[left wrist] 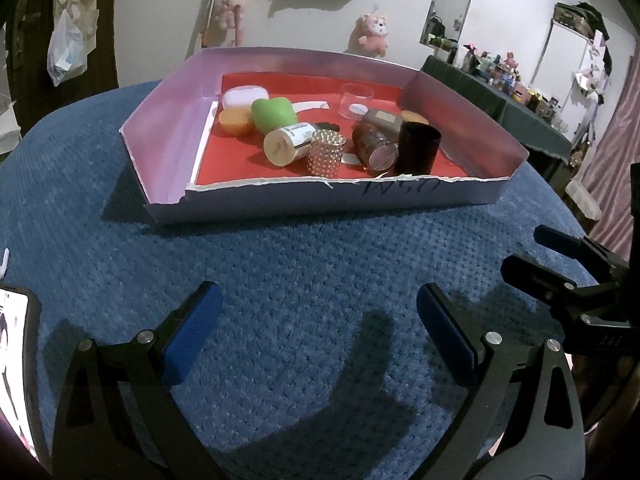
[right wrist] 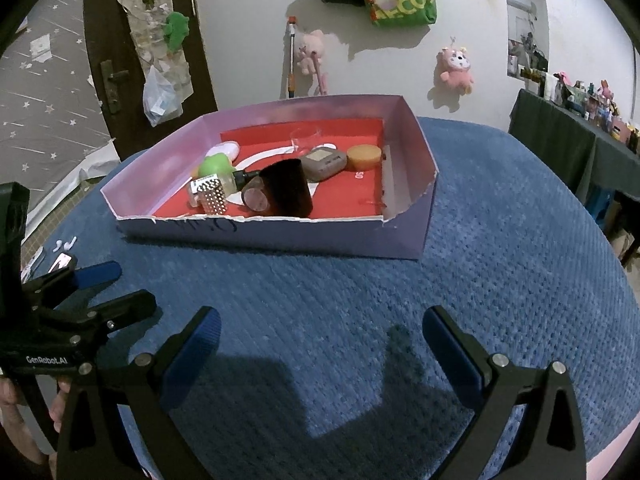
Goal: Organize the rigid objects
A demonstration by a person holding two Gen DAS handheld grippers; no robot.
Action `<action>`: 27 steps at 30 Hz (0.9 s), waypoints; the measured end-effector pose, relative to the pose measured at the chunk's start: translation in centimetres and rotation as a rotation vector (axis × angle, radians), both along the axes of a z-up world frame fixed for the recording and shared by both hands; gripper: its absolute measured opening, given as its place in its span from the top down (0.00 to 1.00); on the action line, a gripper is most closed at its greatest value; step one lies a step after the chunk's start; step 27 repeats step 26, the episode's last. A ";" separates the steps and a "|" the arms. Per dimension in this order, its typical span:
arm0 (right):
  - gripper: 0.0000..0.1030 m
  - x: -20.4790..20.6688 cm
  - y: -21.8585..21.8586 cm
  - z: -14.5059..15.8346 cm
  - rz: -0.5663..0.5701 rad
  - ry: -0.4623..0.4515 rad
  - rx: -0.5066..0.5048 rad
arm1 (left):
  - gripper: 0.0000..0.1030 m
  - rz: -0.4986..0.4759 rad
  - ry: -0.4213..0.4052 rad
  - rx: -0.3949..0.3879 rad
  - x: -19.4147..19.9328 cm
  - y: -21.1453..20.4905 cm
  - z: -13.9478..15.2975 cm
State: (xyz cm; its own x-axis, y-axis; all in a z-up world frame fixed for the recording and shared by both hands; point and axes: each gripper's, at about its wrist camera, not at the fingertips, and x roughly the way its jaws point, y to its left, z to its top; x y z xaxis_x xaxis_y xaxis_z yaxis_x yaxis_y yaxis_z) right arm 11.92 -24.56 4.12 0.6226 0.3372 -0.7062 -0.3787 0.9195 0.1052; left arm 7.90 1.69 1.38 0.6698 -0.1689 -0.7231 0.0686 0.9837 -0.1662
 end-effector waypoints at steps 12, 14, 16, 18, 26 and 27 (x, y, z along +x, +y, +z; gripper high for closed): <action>0.00 0.0 0.1 -1.1 -0.003 0.013 -0.031 | 0.03 -0.012 0.002 0.041 0.0 -0.5 -0.4; 0.00 0.0 0.1 -1.4 -0.006 0.019 -0.032 | 0.03 -0.011 0.005 0.055 0.0 -0.7 -0.5; 0.00 0.1 0.0 -1.6 -0.009 0.028 -0.032 | 0.03 -0.007 0.008 0.068 0.1 -0.9 -0.5; 0.00 0.0 -0.1 -1.8 -0.010 0.026 -0.035 | 0.03 -0.007 0.010 0.075 0.1 -1.0 -0.5; 0.00 -0.2 0.0 -1.8 -0.010 0.020 -0.042 | 0.02 -0.002 -0.001 0.038 0.0 -0.5 -0.5; 0.00 -0.2 0.0 -1.8 -0.010 0.020 -0.042 | 0.02 -0.002 -0.001 0.038 0.0 -0.5 -0.5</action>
